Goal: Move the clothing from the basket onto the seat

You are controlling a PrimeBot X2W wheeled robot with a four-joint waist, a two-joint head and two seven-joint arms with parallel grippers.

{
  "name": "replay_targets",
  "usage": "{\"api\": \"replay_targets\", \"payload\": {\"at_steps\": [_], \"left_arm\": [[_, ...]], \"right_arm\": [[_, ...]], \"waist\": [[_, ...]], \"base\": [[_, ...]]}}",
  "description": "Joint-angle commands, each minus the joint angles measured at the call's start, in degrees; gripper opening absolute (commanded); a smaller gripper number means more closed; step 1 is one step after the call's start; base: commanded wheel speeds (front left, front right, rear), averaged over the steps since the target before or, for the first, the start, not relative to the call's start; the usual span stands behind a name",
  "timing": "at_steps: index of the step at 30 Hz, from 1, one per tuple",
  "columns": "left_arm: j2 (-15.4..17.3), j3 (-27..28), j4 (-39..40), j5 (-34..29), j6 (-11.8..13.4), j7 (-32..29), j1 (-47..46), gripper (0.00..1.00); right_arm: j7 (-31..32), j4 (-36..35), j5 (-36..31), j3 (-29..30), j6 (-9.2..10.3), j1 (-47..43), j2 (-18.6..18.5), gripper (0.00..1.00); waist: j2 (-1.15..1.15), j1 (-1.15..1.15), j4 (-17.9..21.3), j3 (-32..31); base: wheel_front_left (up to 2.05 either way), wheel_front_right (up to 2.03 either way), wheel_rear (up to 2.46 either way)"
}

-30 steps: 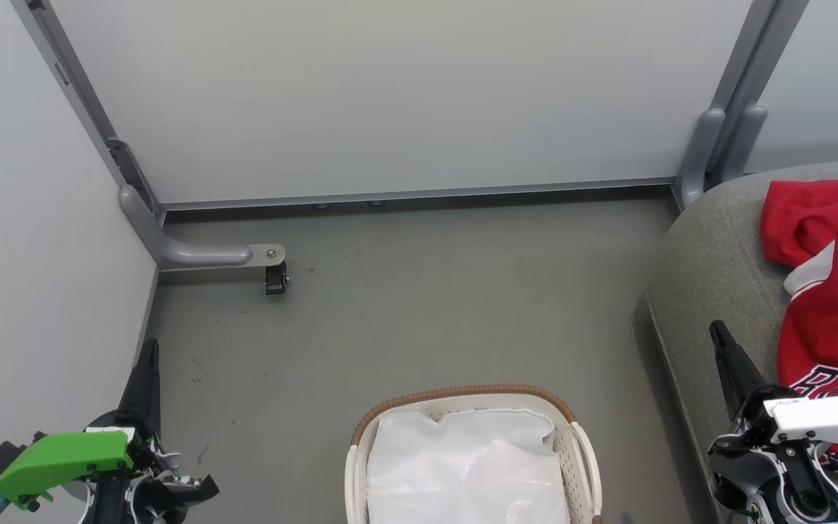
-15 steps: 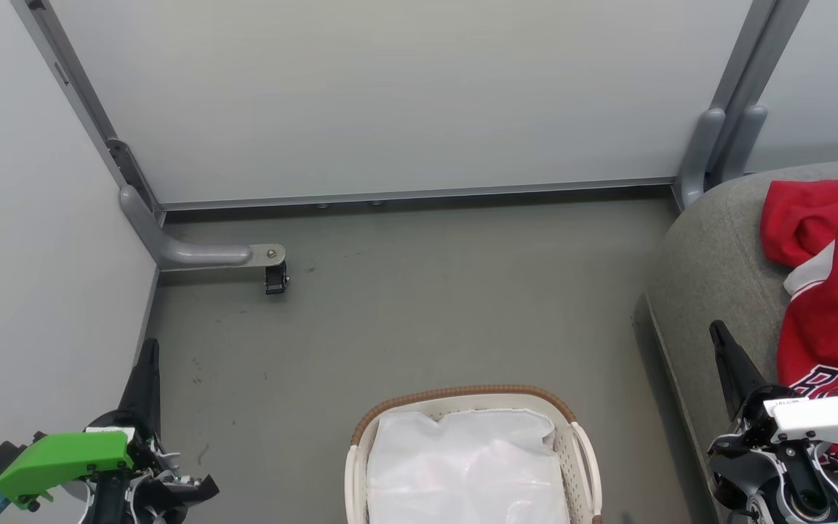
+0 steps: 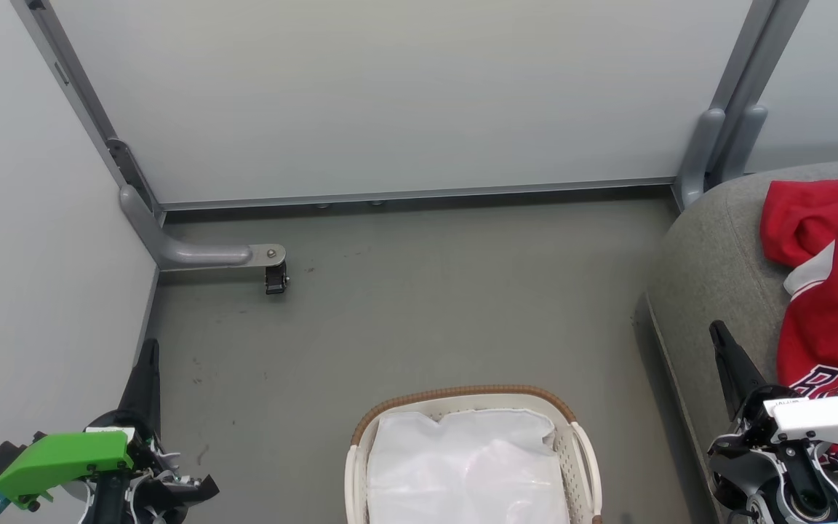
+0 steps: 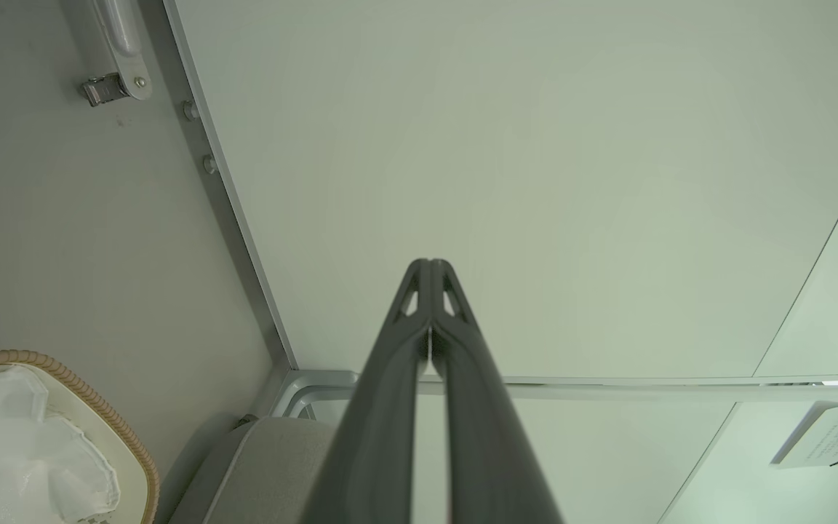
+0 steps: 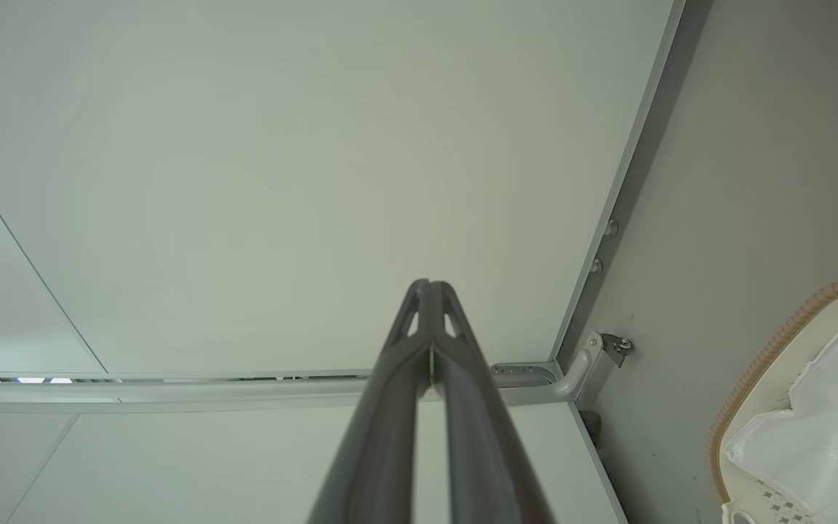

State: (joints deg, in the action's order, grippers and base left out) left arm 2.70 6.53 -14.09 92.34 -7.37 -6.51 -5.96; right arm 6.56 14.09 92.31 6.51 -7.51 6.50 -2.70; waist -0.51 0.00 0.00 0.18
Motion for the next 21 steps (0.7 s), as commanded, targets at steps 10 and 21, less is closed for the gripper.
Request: {"api": "replay_targets", "payload": {"at_steps": [10, 21], "left_arm": [[0.3, 0.1, 0.1, 0.2, -0.3, -0.2, -0.6, 0.0], [0.3, 0.1, 0.1, 0.2, -0.3, -0.2, -0.6, 0.0]], "right_arm": [[0.1, -0.2, 0.2, 0.1, 0.04, -0.6, -0.3, 0.0], [0.1, -0.2, 0.2, 0.1, 0.04, -0.6, -0.3, 0.0]], "waist": [[0.51, 0.0, 0.0, 0.0], [0.51, 0.0, 0.0, 0.0]], "base": [[0.0, 0.0, 0.0], [0.0, 0.0, 0.0]]}}
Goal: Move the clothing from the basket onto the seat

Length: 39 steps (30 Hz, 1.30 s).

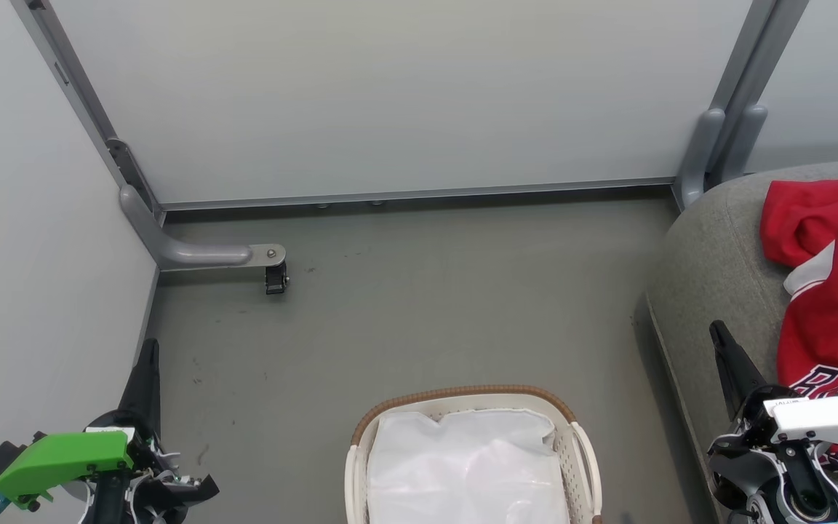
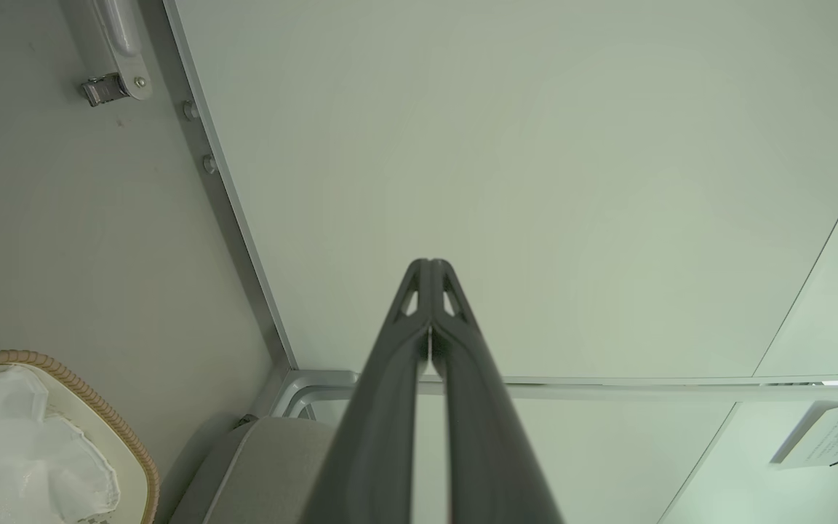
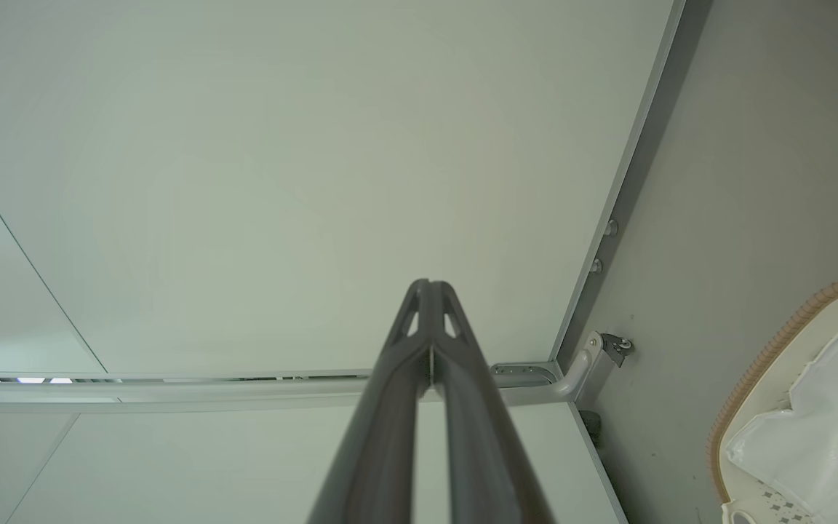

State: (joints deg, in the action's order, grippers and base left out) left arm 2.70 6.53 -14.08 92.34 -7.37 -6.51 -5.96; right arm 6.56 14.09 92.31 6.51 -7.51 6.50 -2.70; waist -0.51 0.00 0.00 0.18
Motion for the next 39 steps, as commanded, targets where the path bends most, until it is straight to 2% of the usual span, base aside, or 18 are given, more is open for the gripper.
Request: {"api": "replay_targets", "payload": {"at_steps": [1, 39], "left_arm": [[0.3, 0.1, 0.1, 0.2, -0.3, -0.2, -0.6, 0.0], [0.3, 0.1, 0.1, 0.2, -0.3, -0.2, -0.6, 0.0]], "right_arm": [[0.1, -0.2, 0.2, 0.1, 0.04, -0.6, -0.3, 0.0], [0.1, -0.2, 0.2, 0.1, 0.04, -0.6, -0.3, 0.0]], "waist": [[0.51, 0.0, 0.0, 0.0], [0.51, 0.0, 0.0, 0.0]], "base": [[0.0, 0.0, 0.0], [0.0, 0.0, 0.0]]}}
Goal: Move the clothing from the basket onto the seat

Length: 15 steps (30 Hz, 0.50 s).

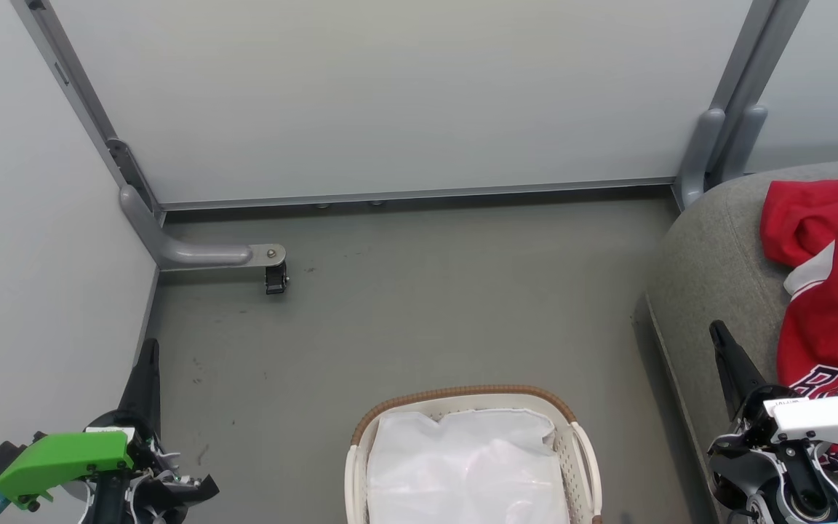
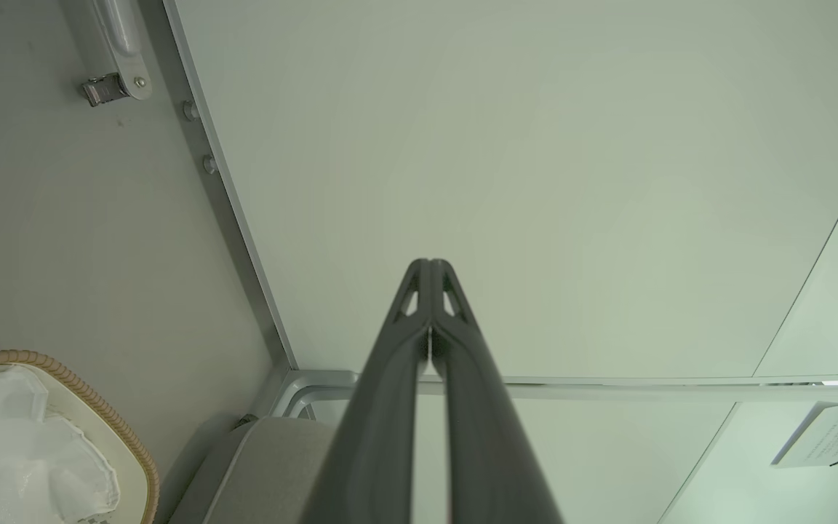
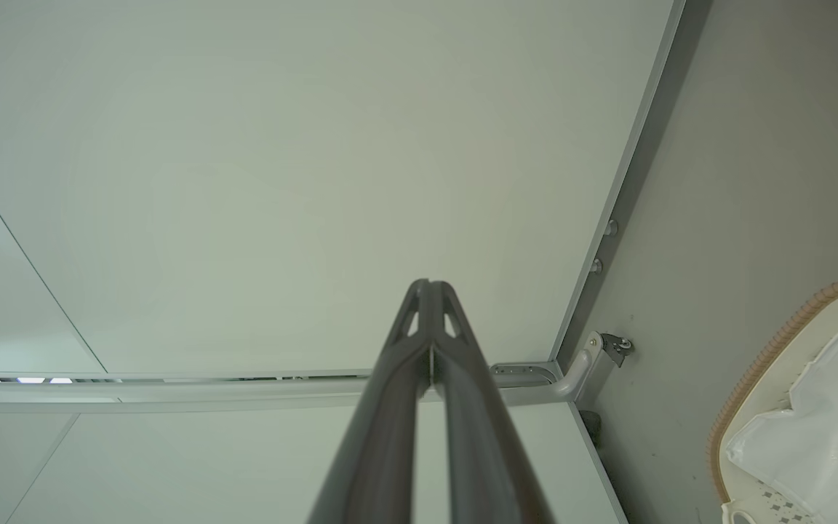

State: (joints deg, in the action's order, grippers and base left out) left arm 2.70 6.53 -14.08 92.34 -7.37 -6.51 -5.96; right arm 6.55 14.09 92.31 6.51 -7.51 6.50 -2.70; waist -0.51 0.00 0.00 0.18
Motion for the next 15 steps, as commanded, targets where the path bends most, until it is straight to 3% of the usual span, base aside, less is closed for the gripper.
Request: {"api": "replay_targets", "payload": {"at_steps": [1, 15], "left_arm": [[0.3, 0.1, 0.1, 0.2, -0.3, -0.2, -0.6, 0.0], [0.3, 0.1, 0.1, 0.2, -0.3, -0.2, -0.6, 0.0]], "right_arm": [[0.1, -0.2, 0.2, 0.1, 0.04, -0.6, -0.3, 0.0], [0.1, -0.2, 0.2, 0.1, 0.04, -0.6, -0.3, 0.0]], "waist": [[0.51, 0.0, 0.0, 0.0], [0.51, 0.0, 0.0, 0.0]], "base": [[0.0, 0.0, 0.0], [0.0, 0.0, 0.0]]}}
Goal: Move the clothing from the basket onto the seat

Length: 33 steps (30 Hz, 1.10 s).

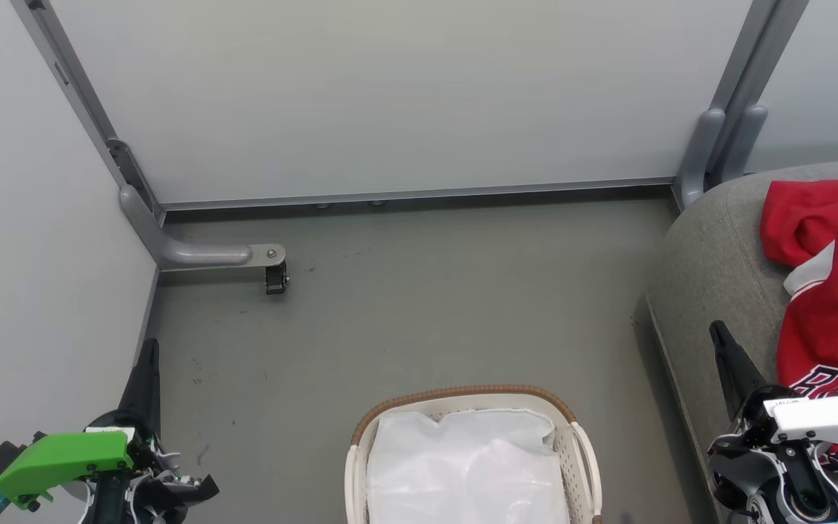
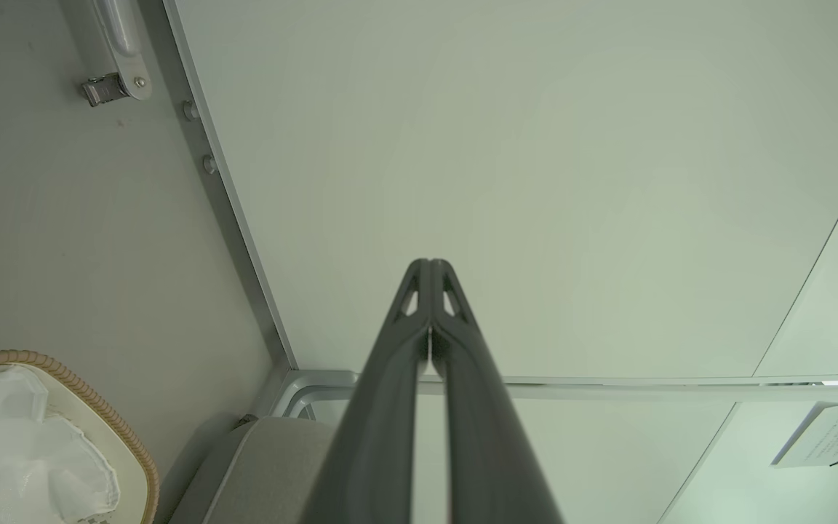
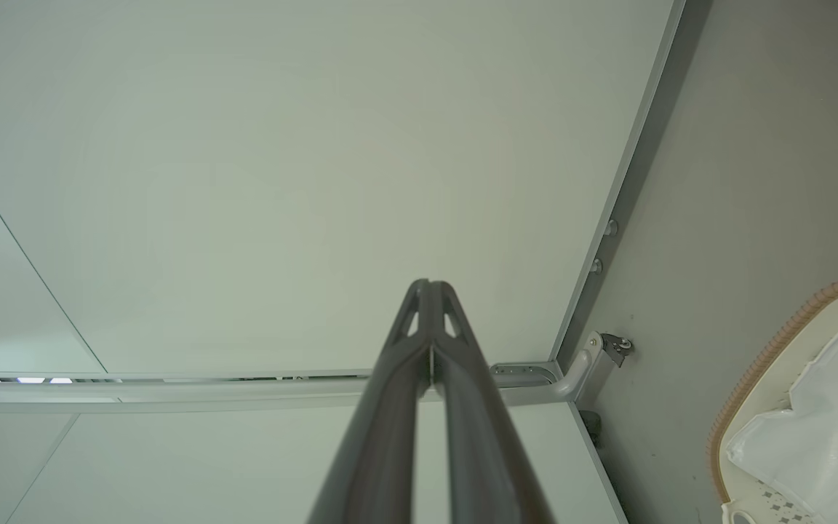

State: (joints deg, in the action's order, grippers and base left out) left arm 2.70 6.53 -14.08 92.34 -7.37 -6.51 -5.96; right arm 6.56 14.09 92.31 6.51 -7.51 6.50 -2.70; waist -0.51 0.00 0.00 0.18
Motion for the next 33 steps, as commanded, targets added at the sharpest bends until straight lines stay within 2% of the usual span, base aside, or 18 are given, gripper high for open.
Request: {"api": "replay_targets", "payload": {"at_steps": [1, 33], "left_arm": [[0.3, 0.1, 0.1, 0.2, -0.3, -0.2, -0.6, 0.0], [0.3, 0.1, 0.1, 0.2, -0.3, -0.2, -0.6, 0.0]], "right_arm": [[0.1, -0.2, 0.2, 0.1, 0.04, -0.6, -0.3, 0.0], [0.1, -0.2, 0.2, 0.1, 0.04, -0.6, -0.3, 0.0]], "waist": [[0.51, 0.0, 0.0, 0.0], [0.51, 0.0, 0.0, 0.0]], "base": [[0.0, 0.0, 0.0], [0.0, 0.0, 0.0]]}}
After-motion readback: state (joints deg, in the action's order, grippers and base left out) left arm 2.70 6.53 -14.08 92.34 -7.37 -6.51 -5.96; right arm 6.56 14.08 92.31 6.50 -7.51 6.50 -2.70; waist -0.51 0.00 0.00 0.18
